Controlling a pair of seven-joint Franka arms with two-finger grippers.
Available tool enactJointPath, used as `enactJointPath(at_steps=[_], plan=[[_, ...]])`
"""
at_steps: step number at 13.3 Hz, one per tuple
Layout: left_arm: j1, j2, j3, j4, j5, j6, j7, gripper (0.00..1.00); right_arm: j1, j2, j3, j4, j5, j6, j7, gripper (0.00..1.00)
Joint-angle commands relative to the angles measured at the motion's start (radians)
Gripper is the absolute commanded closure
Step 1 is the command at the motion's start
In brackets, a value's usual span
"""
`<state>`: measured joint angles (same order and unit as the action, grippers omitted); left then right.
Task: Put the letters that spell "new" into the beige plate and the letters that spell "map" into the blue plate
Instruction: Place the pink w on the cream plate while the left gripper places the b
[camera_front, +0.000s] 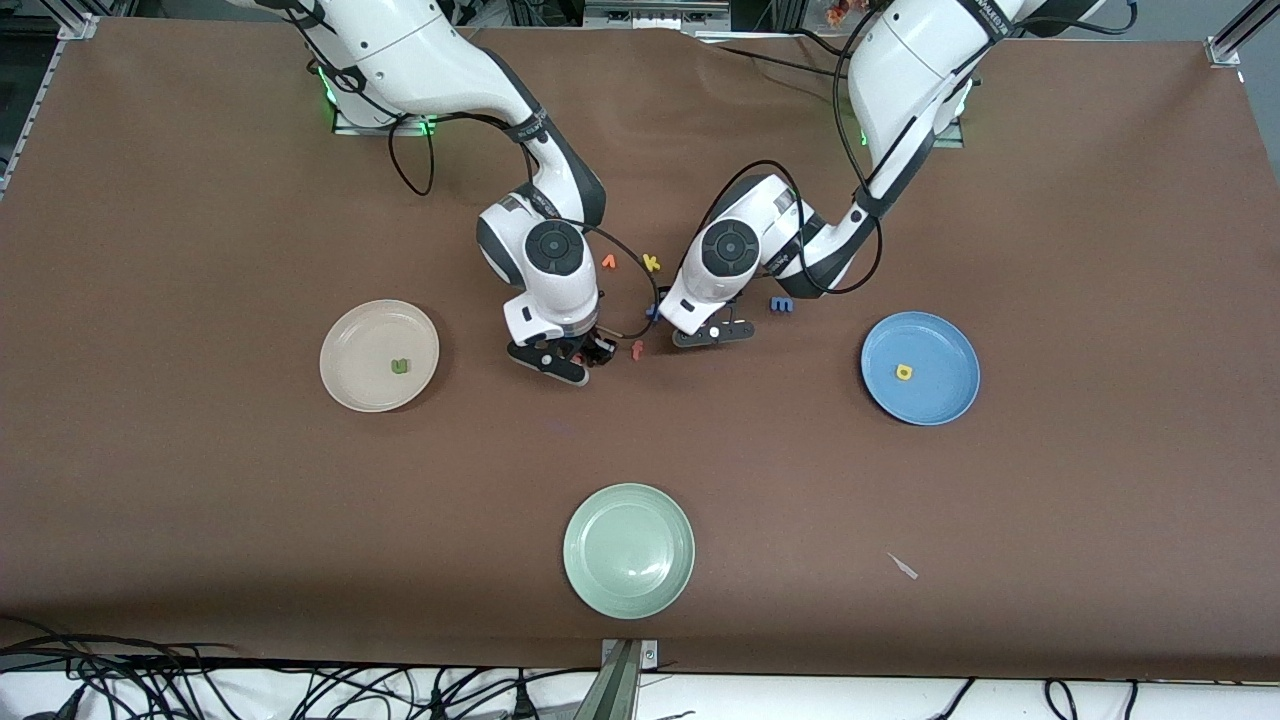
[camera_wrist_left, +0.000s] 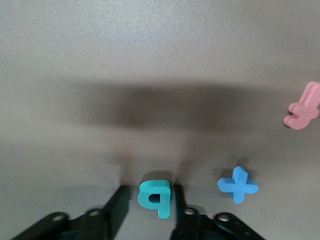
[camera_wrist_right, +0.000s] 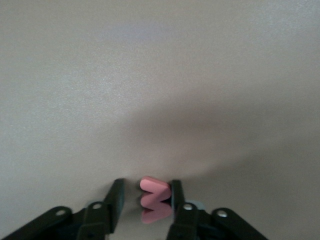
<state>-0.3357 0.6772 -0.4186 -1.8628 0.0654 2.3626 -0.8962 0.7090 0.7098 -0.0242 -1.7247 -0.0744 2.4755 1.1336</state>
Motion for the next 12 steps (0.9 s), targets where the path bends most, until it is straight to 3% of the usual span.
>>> enactJointPath(at_steps=[1,4,7,12], plan=[[0.009,0.002,0.001,-0.009,0.027,0.012,-0.018,0.99,0.010,0.005,-0.005,-0.003,-0.001,0.006,-0.003,0.89],[0.032,-0.027,0.001,-0.007,0.027,-0.034,-0.007,0.99,0.006,0.003,-0.007,0.010,-0.002,0.000,-0.058,0.91],[0.084,-0.102,0.000,0.000,0.027,-0.201,0.054,0.99,-0.008,-0.024,-0.014,0.028,0.001,-0.084,-0.138,0.91],[0.208,-0.208,0.004,0.001,0.028,-0.386,0.256,1.00,-0.036,-0.133,-0.121,0.021,0.015,-0.308,-0.444,0.90]])
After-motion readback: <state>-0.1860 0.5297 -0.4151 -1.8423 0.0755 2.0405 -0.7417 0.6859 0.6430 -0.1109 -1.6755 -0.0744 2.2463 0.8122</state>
